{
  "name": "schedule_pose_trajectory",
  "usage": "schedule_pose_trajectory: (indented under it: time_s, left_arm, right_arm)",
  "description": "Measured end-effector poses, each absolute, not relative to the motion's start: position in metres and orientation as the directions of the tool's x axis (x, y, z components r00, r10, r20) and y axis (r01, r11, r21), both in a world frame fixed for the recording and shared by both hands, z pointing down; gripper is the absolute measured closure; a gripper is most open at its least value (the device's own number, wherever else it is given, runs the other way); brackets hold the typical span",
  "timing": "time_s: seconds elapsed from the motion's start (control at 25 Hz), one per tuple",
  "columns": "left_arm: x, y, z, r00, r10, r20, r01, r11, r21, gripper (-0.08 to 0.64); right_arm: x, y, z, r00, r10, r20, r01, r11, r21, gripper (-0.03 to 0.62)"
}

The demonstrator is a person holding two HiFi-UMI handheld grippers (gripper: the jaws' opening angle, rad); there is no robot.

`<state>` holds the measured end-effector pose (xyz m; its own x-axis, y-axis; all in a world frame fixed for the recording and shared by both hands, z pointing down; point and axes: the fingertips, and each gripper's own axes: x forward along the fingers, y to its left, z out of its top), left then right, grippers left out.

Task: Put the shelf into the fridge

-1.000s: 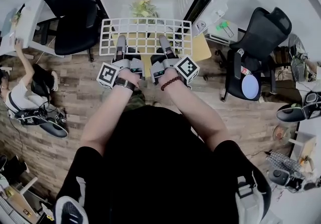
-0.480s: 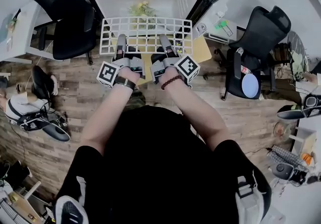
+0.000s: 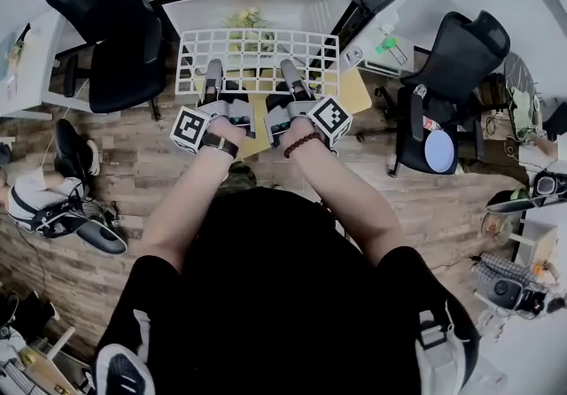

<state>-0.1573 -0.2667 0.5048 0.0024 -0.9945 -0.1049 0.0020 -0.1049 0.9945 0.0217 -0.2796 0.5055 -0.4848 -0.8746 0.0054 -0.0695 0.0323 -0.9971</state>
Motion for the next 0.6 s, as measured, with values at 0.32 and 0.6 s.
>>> schedule_pose_trajectory:
  time_s: [0.32,0.6]
  left_arm:
    - [-0.161,-0.282,0.504,0.017,-0.994,-0.105,0.002,-0.105,0.995,0.525]
    - [-0.164,-0.291,0.507,0.020,-0.995,-0.093,0.014,-0.093,0.996,0.525]
  right_arm:
    - [0.017,-0.294,0.508,-0.469,-0.883,0.009,-0.068,0.026,-0.997,0.549]
    - [0.015,-0.301,0.508,-0.460,-0.888,0.019,-0.071,0.015,-0.997,0.549]
